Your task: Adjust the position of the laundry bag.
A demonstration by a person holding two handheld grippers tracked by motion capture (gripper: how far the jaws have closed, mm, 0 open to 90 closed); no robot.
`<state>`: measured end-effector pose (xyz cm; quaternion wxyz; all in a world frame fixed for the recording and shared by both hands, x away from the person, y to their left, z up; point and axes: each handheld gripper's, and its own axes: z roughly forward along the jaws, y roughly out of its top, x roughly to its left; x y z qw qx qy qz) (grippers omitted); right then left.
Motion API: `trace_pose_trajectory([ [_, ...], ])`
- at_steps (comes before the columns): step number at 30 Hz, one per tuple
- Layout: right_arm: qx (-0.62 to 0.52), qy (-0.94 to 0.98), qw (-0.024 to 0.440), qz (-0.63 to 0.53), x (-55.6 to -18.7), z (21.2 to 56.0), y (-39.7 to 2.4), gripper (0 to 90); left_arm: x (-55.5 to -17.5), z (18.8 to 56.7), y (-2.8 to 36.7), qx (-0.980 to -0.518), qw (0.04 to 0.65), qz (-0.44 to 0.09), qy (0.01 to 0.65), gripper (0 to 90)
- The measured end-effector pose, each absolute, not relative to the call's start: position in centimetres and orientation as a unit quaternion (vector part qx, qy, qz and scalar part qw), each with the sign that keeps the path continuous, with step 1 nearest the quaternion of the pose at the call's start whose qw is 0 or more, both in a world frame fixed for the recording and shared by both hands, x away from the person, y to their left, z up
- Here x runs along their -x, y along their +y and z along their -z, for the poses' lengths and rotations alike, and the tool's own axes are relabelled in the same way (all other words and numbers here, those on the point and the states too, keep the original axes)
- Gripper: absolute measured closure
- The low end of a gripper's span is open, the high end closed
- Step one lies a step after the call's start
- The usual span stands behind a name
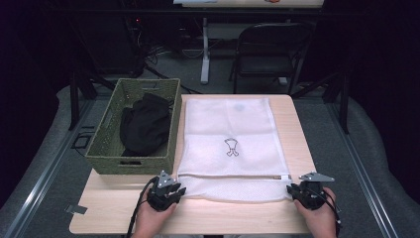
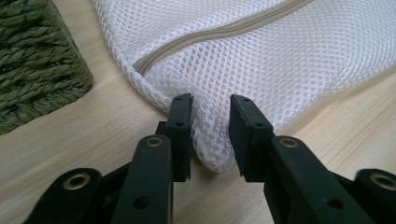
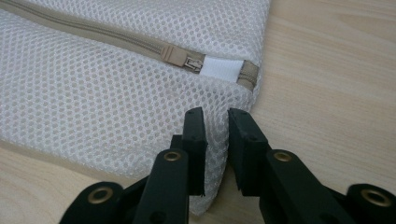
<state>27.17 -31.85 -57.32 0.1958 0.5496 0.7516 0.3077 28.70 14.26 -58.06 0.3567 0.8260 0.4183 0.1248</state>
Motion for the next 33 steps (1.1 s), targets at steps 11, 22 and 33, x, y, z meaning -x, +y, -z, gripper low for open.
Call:
trace_pose_trajectory([
  [11, -0.55, 0.749, 0.197, -0.314, -27.4, 57.1, -31.9, 83.8, -28.9, 57.8, 14.6, -0.829, 0.36, -0.107, 0.415, 79.6],
  [22, -0.538, 0.753, 0.2, -0.32, -26.8, 56.3, -31.6, 85.4, -29.0, 57.3, 15.1, -0.829, 0.358, -0.104, 0.417, 81.1],
  [33, -0.522, 0.76, 0.208, -0.326, -26.2, 55.7, -31.1, 85.8, -29.0, 56.4, 15.9, -0.821, 0.37, -0.094, 0.424, 82.8],
])
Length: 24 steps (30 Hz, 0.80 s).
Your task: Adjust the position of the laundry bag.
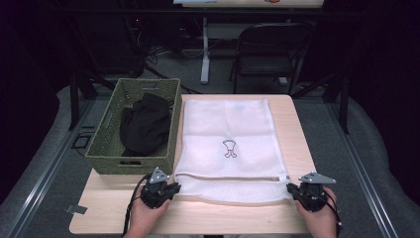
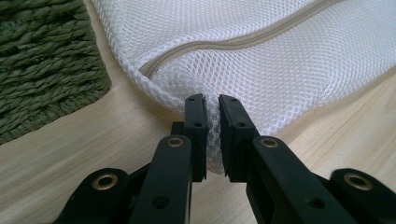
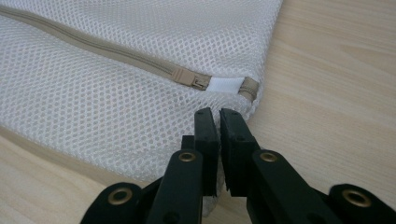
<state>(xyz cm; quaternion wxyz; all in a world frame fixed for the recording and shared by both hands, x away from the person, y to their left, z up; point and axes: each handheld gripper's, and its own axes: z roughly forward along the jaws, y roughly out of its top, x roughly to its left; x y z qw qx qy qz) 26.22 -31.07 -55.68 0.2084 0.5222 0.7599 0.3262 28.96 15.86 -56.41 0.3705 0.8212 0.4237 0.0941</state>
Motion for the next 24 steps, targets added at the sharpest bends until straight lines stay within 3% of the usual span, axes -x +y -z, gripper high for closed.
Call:
trace_pose_trajectory([
  [24, -0.493, 0.774, 0.214, -0.335, -23.5, 54.7, -29.9, 86.2, -27.0, 55.1, 17.0, -0.826, 0.369, -0.085, 0.417, 83.0],
])
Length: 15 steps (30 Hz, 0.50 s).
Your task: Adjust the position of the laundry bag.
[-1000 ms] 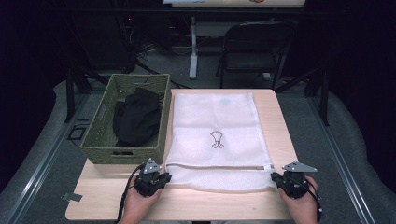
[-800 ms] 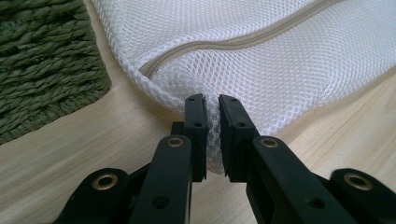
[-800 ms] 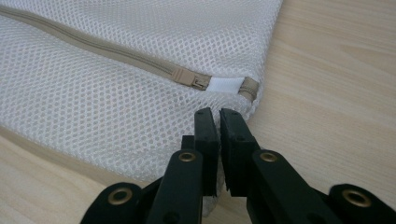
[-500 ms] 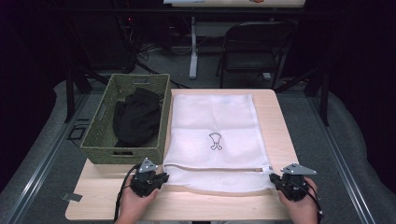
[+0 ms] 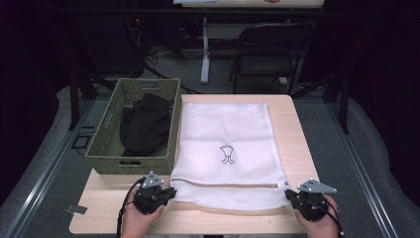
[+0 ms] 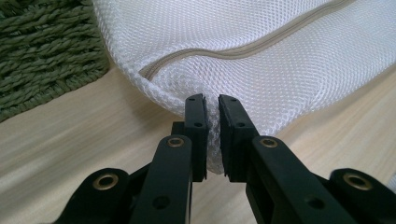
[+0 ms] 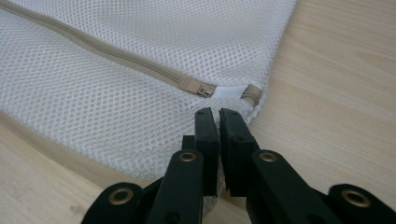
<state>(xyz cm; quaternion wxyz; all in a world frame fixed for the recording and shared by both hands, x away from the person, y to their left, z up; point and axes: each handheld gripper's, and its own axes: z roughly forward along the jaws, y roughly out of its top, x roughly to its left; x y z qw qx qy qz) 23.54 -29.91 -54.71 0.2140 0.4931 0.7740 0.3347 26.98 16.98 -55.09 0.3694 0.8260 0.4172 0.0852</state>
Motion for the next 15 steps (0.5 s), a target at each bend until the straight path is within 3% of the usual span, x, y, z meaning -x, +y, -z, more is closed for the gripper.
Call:
trace_pose_trajectory([
  [15, -0.487, 0.777, 0.216, -0.336, -21.5, 54.7, -30.1, 86.1, -25.4, 54.5, 16.8, -0.834, 0.366, -0.08, 0.405, 83.1],
])
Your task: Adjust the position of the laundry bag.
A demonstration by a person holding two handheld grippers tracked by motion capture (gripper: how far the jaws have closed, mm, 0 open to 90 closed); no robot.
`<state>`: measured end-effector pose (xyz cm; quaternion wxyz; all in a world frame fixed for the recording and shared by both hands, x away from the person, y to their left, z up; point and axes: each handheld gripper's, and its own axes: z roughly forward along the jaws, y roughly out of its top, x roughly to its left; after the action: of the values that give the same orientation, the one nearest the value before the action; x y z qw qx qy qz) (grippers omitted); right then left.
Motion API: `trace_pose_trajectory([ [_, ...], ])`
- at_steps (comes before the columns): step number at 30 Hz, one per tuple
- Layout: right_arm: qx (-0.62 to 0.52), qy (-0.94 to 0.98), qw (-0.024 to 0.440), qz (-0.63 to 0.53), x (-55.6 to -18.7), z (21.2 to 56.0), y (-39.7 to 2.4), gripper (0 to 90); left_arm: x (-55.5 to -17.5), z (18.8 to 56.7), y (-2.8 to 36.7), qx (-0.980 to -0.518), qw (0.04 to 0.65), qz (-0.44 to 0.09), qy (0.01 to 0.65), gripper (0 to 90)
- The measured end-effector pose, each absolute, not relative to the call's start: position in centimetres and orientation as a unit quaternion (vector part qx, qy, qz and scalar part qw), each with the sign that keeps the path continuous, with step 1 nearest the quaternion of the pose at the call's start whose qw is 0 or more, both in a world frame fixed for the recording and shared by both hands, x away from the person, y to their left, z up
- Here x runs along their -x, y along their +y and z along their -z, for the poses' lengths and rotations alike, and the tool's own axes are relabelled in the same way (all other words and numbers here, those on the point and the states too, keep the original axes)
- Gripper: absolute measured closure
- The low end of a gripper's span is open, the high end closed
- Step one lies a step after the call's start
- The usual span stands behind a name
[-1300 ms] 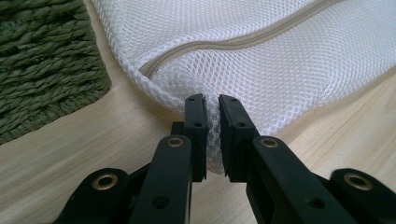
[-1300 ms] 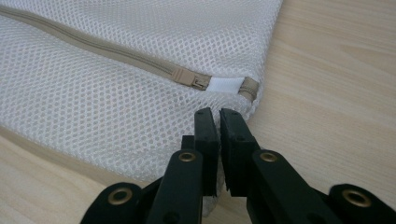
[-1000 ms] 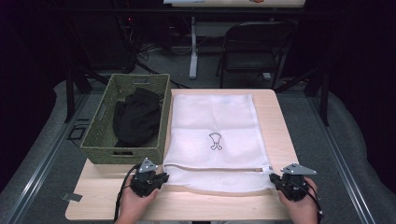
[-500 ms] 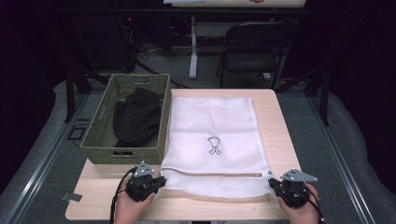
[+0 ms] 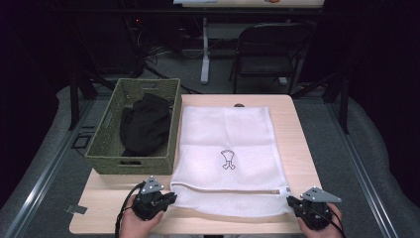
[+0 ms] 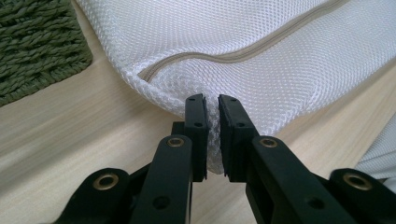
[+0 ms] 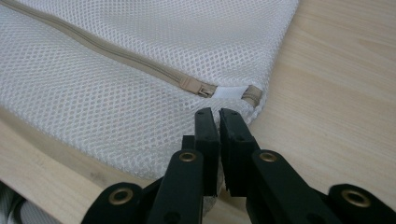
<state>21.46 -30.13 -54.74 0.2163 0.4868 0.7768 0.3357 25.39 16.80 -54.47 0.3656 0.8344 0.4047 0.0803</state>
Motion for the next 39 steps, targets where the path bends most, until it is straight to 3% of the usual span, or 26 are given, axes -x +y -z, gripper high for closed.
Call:
trace_pose_trajectory([
  [39, -0.483, 0.801, 0.185, -0.301, -20.2, 56.1, -30.5, 85.6, -23.8, 55.9, 16.4, -0.855, 0.328, -0.059, 0.398, 82.4],
])
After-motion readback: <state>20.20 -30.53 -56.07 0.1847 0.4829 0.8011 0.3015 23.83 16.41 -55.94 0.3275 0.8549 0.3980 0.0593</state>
